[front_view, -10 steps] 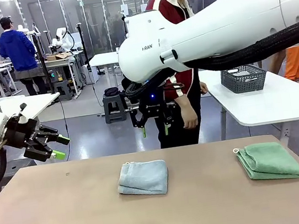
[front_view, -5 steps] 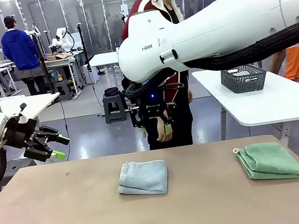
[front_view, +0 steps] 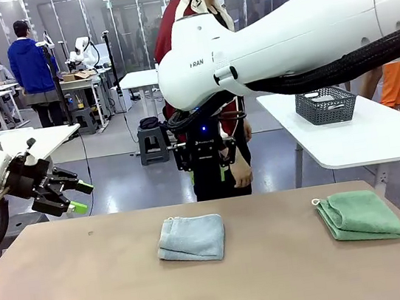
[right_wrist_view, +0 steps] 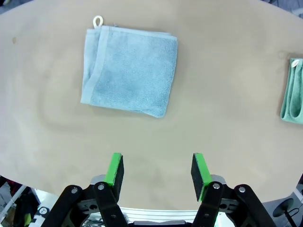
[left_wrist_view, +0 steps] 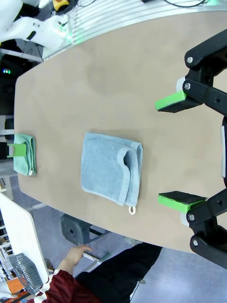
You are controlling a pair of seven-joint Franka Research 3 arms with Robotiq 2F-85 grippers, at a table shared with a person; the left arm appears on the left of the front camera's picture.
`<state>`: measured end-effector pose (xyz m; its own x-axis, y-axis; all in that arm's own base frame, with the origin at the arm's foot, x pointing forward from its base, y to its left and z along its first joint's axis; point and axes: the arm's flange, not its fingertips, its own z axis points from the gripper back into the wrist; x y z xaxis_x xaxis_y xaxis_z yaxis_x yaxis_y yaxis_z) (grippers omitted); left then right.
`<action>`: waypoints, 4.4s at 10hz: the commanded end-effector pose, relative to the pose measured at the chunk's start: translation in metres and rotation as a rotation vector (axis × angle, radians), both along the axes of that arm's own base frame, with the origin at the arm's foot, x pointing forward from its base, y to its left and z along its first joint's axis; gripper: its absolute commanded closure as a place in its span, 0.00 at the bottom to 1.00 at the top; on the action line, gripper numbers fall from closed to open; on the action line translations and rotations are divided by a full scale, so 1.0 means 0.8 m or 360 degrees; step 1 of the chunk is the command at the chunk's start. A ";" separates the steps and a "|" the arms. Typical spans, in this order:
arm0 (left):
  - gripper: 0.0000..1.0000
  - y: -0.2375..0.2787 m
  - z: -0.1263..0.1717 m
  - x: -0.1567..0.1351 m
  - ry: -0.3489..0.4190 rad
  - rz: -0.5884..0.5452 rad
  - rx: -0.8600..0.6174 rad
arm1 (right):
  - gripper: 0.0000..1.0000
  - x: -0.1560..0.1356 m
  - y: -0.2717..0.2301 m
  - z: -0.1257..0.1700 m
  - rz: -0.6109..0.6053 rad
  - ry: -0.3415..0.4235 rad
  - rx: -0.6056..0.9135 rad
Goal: Fold the towels and place them in the basket.
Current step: Stack the folded Towel with hook on the right side of the table.
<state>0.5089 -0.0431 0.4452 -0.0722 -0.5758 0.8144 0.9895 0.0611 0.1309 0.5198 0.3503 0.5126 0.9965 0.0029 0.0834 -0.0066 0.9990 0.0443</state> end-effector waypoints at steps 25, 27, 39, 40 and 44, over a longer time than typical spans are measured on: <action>0.15 0.000 0.000 0.000 -0.0003 0.0007 -0.0007 | 0.27 0.055 -0.073 -0.275 -0.0318 -0.0148 0.0590; 0.15 0.000 0.000 0.000 -0.0003 0.0007 -0.0007 | 0.27 0.057 -0.066 -0.279 -0.0285 -0.0096 0.0581; 0.15 0.000 0.000 0.000 -0.0003 0.0007 -0.0007 | 1.00 0.054 -0.063 -0.275 -0.0256 -0.0081 0.0519; 0.15 0.000 0.000 0.000 -0.0003 0.0007 -0.0007 | 1.00 0.054 -0.063 -0.275 -0.0256 -0.0081 0.0519; 0.15 0.000 0.000 0.000 -0.0003 0.0007 -0.0007 | 1.00 0.054 -0.063 -0.275 -0.0256 -0.0081 0.0519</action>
<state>0.5089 -0.0431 0.4453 -0.0723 -0.5758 0.8144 0.9895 0.0610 0.1310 0.5636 0.2975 0.2919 0.9780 -0.1825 0.1009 0.1362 0.9253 0.3540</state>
